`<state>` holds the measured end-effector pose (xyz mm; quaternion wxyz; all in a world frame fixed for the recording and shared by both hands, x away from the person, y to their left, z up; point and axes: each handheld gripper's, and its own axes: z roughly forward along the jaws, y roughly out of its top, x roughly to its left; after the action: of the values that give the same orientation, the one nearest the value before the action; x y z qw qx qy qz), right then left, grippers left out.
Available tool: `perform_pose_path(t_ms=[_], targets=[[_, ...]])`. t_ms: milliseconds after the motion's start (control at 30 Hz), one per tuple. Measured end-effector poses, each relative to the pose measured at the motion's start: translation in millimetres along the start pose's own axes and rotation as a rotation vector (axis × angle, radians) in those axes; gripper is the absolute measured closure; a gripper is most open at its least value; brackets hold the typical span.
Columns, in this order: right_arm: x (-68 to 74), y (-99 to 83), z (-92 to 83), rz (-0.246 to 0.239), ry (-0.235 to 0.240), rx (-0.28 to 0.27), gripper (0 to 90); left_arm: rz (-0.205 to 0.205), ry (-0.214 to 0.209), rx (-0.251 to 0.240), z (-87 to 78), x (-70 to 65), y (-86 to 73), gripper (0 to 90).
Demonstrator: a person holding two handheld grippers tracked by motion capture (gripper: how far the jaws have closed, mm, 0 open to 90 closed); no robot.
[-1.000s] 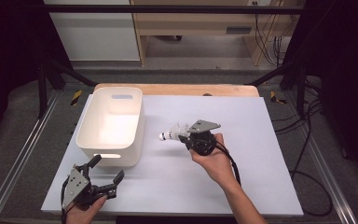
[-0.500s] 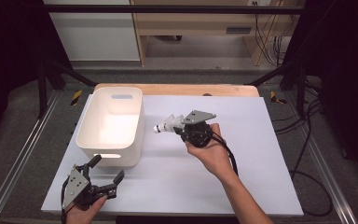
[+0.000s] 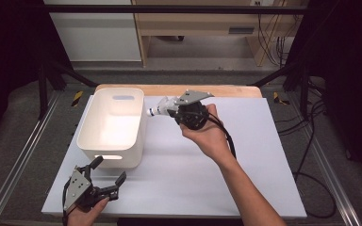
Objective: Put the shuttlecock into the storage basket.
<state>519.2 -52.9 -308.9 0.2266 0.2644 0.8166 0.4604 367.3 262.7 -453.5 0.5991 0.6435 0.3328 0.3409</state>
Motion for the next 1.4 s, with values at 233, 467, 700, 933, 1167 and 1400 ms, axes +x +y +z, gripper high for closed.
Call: perform_pose_path(t_ms=[233, 467, 700, 933, 1167, 1400], targets=[[2.3, 22.3, 13.8, -0.023, 0.011, 0.007, 89.1, -0.004, 0.003, -0.005, -0.9, 1.0, 0.2, 4.2], [10.6, 36.7, 30.1, -0.065, 0.034, 0.021, 89.0, -0.006, 0.004, -0.007, -0.9, 1.0, 0.6, 4.2], [14.5, 45.2, 42.8, -0.079, 0.047, 0.034, 89.0, -0.007, 0.004, -0.007, -0.1, 2.1, 0.4, 4.1], [19.5, 53.6, 50.8, -0.112, 0.052, 0.055, 89.0, -0.005, 0.002, -0.007, -0.2, 1.1, 0.5, 4.1], [21.7, 58.5, 57.6, -0.126, 0.053, 0.069, 89.0, -0.005, 0.003, -0.008, -0.4, 0.6, 0.7, 4.1], [24.5, 59.5, 64.6, -0.137, 0.061, 0.088, 89.0, -0.001, 0.001, -0.006, -0.3, -0.2, 0.9, 4.1]])
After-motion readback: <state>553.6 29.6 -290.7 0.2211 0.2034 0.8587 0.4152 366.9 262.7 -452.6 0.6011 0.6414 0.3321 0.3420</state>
